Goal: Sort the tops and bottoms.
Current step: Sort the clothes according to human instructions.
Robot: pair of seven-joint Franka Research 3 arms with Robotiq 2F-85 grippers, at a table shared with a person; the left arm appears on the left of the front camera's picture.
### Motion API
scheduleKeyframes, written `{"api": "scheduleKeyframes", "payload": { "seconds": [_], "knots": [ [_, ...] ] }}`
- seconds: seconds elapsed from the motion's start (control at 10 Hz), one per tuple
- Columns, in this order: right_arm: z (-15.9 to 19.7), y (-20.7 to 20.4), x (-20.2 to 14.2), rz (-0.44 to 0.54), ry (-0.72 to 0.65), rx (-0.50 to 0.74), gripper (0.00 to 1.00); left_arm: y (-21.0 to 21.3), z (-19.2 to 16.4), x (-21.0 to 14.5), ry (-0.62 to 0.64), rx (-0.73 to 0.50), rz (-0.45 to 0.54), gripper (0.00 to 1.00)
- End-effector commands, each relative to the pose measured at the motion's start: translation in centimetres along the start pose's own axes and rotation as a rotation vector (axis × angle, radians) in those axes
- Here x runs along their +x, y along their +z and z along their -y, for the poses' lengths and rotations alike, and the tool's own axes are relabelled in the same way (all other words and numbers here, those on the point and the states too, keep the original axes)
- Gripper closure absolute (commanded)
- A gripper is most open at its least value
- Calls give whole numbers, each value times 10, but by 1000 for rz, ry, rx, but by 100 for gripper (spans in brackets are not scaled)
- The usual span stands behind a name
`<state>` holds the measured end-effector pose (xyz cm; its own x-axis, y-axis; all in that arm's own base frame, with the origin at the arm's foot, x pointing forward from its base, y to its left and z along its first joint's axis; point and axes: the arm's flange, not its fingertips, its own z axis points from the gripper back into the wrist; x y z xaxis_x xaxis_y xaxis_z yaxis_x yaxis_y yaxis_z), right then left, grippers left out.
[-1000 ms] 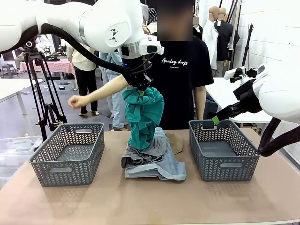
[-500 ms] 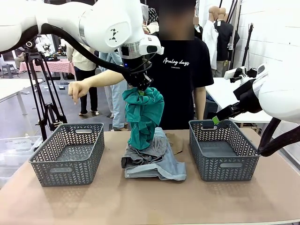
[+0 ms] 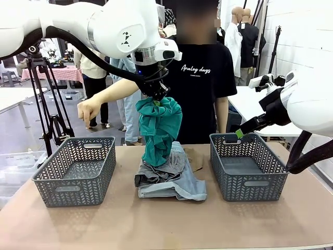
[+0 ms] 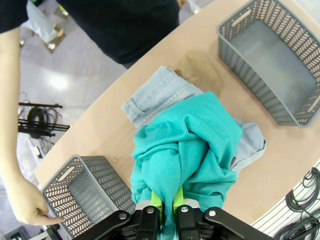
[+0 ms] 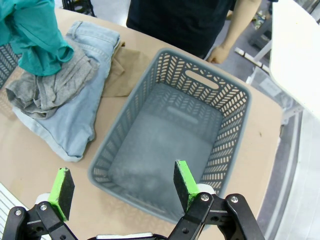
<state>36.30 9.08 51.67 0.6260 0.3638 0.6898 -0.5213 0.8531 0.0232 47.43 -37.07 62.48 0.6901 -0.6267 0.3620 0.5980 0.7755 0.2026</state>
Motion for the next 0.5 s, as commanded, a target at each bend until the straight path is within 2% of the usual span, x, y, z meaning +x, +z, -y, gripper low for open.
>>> {"api": "scheduleKeyframes", "payload": {
  "seconds": [0.0,0.4],
  "knots": [
    [1,-2,0,7,1,12,0,4,-3,0,-8,-12,6,100],
    [1,-2,0,7,1,12,0,4,-3,0,-8,-12,6,100]
  ]
}}
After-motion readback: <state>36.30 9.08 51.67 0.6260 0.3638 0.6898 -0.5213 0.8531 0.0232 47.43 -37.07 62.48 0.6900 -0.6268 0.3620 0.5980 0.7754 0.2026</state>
